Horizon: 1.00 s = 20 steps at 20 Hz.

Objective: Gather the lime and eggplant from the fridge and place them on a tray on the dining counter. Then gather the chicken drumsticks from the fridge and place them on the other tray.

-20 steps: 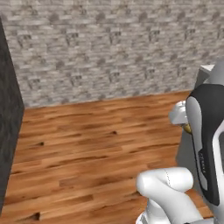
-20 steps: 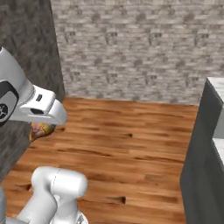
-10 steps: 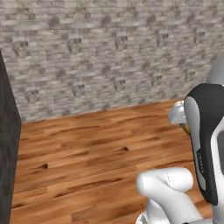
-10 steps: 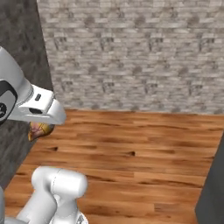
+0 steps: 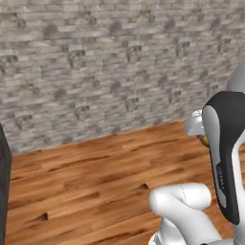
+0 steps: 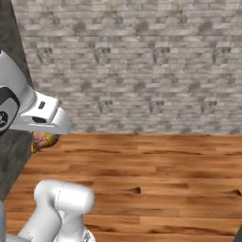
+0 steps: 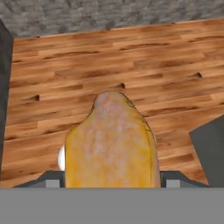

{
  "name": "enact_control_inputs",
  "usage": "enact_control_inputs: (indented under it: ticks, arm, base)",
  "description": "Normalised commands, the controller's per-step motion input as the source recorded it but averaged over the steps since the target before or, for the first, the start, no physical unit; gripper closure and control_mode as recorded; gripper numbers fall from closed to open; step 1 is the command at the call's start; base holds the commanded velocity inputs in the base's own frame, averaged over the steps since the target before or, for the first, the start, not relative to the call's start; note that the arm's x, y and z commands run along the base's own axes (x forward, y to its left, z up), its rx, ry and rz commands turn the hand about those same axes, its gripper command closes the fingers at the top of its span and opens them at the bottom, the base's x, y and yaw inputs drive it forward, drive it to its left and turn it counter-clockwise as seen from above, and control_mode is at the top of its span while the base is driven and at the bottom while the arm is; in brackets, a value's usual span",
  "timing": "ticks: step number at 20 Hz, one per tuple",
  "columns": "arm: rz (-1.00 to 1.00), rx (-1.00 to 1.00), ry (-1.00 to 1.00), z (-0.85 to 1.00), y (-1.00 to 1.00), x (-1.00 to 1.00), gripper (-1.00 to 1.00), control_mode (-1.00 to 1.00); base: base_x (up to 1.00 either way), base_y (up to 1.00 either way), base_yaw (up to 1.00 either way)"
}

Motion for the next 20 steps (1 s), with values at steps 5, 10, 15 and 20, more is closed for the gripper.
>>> enact_control_inputs:
  ticks: [5,10,15,20]
  arm:
    - [0.0,0.0,0.0,0.0,0.0,0.0,1.0,1.0]
    - [0.0,0.0,0.0,0.0,0.0,0.0,1.0,1.0]
    - [0.0,0.0,0.0,0.0,0.0,0.0,1.0,1.0]
    - [0.0,0.0,0.0,0.0,0.0,0.0,1.0,1.0]
  base:
    - [1.0,0.13,-0.24]
    - [0.99,0.07,-0.37]
    - [0.72,0.17,-0.63]
    - [0.58,0.31,-0.72]
